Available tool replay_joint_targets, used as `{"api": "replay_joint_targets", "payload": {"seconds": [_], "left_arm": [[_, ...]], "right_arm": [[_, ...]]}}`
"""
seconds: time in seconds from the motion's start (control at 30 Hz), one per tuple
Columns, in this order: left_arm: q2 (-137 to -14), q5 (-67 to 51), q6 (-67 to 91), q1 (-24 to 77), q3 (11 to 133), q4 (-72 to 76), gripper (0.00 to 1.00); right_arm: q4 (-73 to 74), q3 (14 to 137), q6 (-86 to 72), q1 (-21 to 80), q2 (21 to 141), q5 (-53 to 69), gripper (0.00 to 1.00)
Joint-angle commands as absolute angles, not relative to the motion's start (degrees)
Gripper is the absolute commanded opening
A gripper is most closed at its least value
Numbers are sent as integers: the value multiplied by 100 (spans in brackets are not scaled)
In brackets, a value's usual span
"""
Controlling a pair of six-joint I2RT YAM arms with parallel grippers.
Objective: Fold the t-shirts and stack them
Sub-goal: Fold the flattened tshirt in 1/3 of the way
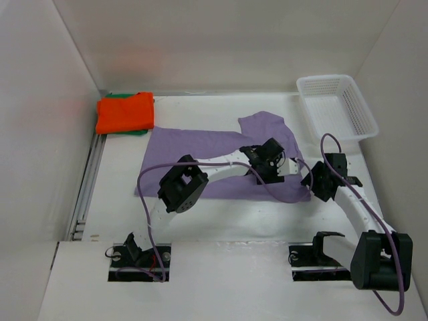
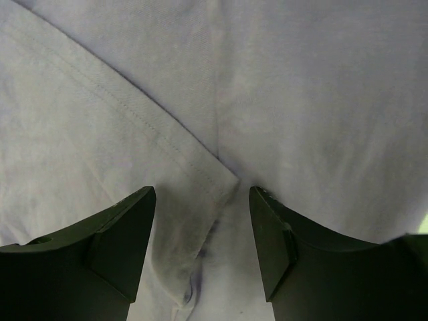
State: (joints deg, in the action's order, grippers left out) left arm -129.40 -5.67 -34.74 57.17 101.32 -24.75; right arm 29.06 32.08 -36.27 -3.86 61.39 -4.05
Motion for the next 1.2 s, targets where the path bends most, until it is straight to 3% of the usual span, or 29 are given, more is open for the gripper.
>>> {"api": "replay_joint_targets", "payload": {"seconds": [0.0,0.37,0.77,1.0,1.17], "left_arm": [[-12841,-774,-3498,5752,10441,-2558,56],[-13008,-703,-3533,5647,10600,-2558,37],[-13017,-677,-3262,5401,10678,-2487,3],[-12876,-826,-2514,5005,11092,-2531,1],[-12551,-1826,-2970,5102,10802,-2829,24]], "right_arm": [[2689,3243,-3647,-400,6047,-413,68],[2672,3243,-3630,-400,6082,-369,68],[2689,3243,-3639,-400,5994,-396,68],[2663,3234,-3639,-400,6029,-404,68],[2663,3217,-3639,-400,5968,-413,68]]}}
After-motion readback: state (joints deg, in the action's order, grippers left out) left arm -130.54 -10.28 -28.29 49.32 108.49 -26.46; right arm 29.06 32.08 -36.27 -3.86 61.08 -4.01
